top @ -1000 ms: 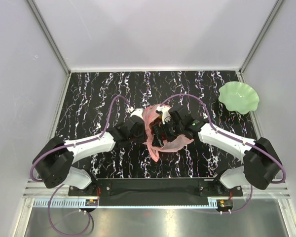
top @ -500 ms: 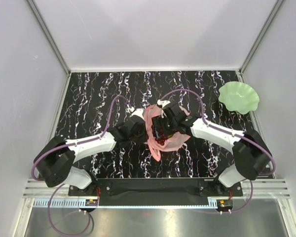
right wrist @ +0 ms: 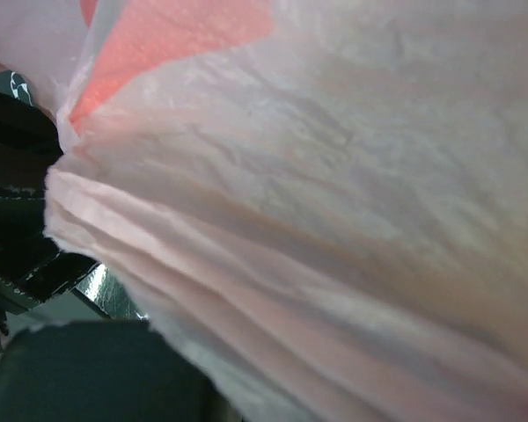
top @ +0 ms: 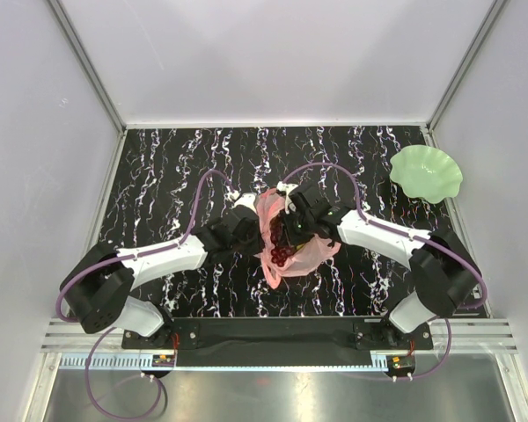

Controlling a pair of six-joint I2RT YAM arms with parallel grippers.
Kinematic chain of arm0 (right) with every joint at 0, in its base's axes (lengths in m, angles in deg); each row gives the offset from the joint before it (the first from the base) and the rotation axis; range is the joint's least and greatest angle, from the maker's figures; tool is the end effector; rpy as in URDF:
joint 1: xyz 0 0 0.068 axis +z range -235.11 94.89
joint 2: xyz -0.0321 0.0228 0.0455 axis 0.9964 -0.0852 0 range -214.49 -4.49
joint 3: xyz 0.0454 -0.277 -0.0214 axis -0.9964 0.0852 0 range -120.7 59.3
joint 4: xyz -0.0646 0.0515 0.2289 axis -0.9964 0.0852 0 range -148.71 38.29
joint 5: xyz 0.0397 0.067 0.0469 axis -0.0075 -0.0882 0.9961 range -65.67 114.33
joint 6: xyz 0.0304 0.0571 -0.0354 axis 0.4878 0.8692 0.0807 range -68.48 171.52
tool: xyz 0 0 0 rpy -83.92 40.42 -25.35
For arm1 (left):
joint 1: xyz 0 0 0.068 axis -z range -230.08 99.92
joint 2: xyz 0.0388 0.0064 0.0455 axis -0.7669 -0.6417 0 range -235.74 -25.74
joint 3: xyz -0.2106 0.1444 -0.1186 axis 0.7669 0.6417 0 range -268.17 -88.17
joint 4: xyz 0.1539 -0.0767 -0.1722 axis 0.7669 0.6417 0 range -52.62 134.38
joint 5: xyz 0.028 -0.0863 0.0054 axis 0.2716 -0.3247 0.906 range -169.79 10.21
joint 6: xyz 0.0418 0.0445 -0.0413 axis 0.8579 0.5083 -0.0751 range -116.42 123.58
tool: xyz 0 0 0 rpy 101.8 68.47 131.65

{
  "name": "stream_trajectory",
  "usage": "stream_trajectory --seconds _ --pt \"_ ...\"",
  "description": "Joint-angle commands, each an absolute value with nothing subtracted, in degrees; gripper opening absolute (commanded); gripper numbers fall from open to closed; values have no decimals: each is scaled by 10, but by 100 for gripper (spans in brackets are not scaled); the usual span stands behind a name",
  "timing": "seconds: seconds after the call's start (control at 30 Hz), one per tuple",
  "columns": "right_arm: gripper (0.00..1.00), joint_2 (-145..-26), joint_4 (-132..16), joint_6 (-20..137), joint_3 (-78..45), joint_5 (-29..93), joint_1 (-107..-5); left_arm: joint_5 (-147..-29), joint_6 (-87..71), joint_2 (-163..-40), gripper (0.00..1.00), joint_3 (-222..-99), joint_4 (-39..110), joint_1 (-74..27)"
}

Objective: Untie the knot of the plastic bag and take out the fruit

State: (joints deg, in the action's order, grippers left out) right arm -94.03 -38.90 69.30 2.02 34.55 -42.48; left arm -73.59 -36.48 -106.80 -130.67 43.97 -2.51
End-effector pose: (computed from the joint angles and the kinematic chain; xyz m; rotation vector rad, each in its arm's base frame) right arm 0.2305 0.2270 0.2106 -0.6329 2.5040 0.6460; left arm 0.1983 -0.2071 0.1937 0.1054 2.4370 -0.6014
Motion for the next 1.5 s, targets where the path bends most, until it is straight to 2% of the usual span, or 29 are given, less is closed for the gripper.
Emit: stream_trajectory --seconds 0.0,0.3,0.47,0.57,0.7,0.93,1.03,1.13,1.23,1.3,1.33,1.47 --pt "0 -905 -378 686 -6 378 -421 -736 -369 -1056 6 -1315 410 -28" --pt "0 -804 -384 664 -14 485 -421 -728 -365 -1063 6 -1325 415 -28" --pt "0 -779 -341 632 -35 548 -420 -721 -364 -1062 6 -1333 420 -27" --pt "0 -769 -323 610 -42 653 -420 -716 -362 -1058 6 -1341 426 -27" --pt "0 -741 -339 611 -41 734 -420 -714 -361 -1055 6 -1349 431 -27" --pt "0 -676 -350 622 -111 756 -427 -713 -365 -1048 5 -1336 431 -28" --pt "0 -667 -344 626 -176 715 -433 -713 -365 -1043 5 -1333 433 -27" --pt "0 -665 -325 627 -235 621 -442 -717 -366 -1037 5 -1329 434 -27" --pt "0 -664 -310 626 -289 434 -450 -720 -365 -1028 4 -1322 434 -27" --pt "0 -667 -297 622 -336 357 -456 -719 -364 -1024 4 -1316 439 -27" --pt "0 -671 -291 620 -352 271 -458 -718 -364 -1020 4 -1313 441 -27" --pt "0 -700 -250 610 -427 105 -478 -715 -364 -995 4 -1298 447 -27"
